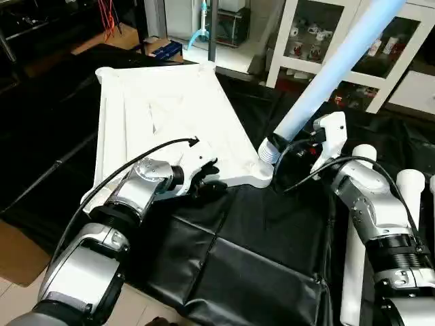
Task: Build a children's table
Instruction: Insert table leg to table base
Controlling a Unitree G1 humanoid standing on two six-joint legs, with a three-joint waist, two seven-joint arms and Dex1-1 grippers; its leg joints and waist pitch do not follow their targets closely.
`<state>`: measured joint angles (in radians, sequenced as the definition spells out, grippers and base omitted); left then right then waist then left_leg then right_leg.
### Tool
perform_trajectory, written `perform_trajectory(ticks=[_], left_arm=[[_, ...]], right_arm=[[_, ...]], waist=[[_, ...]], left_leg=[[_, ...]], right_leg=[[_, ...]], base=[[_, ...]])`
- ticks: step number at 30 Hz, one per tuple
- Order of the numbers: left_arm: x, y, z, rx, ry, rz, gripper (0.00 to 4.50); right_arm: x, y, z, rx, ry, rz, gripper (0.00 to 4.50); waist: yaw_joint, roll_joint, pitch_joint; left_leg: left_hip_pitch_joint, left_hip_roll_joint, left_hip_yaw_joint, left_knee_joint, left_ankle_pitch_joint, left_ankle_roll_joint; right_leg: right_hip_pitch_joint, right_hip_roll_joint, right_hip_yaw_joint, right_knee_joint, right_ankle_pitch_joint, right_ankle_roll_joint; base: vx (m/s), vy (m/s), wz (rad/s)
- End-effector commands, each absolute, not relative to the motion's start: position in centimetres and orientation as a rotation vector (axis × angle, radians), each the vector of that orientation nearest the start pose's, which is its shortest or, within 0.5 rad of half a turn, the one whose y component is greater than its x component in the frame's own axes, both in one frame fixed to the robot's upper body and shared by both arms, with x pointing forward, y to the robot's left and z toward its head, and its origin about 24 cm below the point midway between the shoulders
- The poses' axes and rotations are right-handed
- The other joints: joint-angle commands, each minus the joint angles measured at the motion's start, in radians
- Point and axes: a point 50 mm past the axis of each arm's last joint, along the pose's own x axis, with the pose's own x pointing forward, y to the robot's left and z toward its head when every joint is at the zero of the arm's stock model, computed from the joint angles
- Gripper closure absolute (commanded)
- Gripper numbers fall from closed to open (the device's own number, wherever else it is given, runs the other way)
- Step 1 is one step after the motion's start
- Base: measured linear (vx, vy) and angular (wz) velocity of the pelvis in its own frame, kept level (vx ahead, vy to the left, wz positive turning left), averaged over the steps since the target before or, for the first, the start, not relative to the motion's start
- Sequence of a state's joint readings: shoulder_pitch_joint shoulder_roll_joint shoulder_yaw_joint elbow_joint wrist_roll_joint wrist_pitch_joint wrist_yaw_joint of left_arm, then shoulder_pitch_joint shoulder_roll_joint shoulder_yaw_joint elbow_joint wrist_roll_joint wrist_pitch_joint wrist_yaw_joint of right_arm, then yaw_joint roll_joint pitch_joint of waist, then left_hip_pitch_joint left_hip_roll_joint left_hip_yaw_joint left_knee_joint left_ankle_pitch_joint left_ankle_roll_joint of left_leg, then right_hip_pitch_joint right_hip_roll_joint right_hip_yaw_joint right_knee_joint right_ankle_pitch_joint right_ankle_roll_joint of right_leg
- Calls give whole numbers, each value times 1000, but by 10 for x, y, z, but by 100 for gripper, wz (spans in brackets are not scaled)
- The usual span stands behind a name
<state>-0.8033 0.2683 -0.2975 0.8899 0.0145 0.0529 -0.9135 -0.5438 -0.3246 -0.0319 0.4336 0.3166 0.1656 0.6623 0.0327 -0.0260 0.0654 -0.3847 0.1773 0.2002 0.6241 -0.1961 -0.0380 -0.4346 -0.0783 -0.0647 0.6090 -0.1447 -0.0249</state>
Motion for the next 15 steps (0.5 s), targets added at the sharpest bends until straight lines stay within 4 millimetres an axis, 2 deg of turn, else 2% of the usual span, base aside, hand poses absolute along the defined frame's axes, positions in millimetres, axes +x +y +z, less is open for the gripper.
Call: perform_trajectory(ticks=[1, 3, 4, 7, 9, 11, 12, 13, 14, 15], left_arm=[[355, 109, 60, 411, 417, -1102, 234], [355, 108, 59, 418, 430, -1110, 252], [355, 108, 59, 431, 438, -1114, 277], [355, 109, 55, 470, 473, -1123, 274], [354, 110, 50, 509, 505, -1123, 314], [353, 110, 44, 564, 552, -1120, 314], [352, 110, 42, 574, 570, -1116, 327], [352, 109, 40, 589, 586, -1114, 359], [352, 109, 39, 595, 593, -1114, 359], [350, 109, 35, 610, 620, -1115, 363]], right_arm=[[342, -174, 109, 15, 21, 664, 264], [342, -172, 109, 7, 31, 685, 264], [341, -172, 109, 4, 37, 695, 264], [339, -171, 108, -13, 56, 722, 264], [338, -171, 107, -24, 65, 736, 264], [338, -171, 108, -27, 69, 745, 264], [338, -172, 108, -28, 70, 745, 264], [339, -172, 108, -30, 70, 745, 264], [339, -172, 108, -30, 70, 744, 264], [339, -172, 108, -31, 70, 745, 264]], waist=[[1, 3, -87], [1, 3, -87], [2, 2, -87], [2, 2, -87], [3, 3, -86], [3, 5, -83], [1, 4, -81], [1, 4, -81], [2, 3, -81], [1, 5, -77]], left_leg=[[20, 49, -23, -71, -152, 66], [19, 48, -22, -71, -148, 70], [19, 47, -22, -71, -149, 73], [20, 48, -23, -71, -147, 75], [20, 48, -23, -71, -154, 72], [22, 49, -25, -73, -182, 62], [24, 48, -24, -74, -197, 55], [24, 48, -25, -74, -202, 51], [24, 48, -25, -73, -206, 49], [26, 47, -26, -75, -232, 41]], right_leg=[[72, -66, 45, -66, -172, -249], [72, -65, 45, -66, -166, -250], [73, -66, 45, -66, -166, -250], [73, -65, 45, -68, -170, -246], [73, -66, 45, -71, -185, -240], [71, -67, 44, -76, -231, -228], [70, -67, 44, -80, -256, -223], [70, -68, 44, -81, -269, -220], [70, -68, 44, -83, -279, -217], [68, -68, 43, -89, -328, -204]], base=[[0, 0, 0], [0, 0, 0], [0, 0, 0], [0, 0, 0], [0, 0, 0], [0, 0, 0], [0, 0, 0], [0, 0, 0], [0, 0, 0], [0, 0, 0]])
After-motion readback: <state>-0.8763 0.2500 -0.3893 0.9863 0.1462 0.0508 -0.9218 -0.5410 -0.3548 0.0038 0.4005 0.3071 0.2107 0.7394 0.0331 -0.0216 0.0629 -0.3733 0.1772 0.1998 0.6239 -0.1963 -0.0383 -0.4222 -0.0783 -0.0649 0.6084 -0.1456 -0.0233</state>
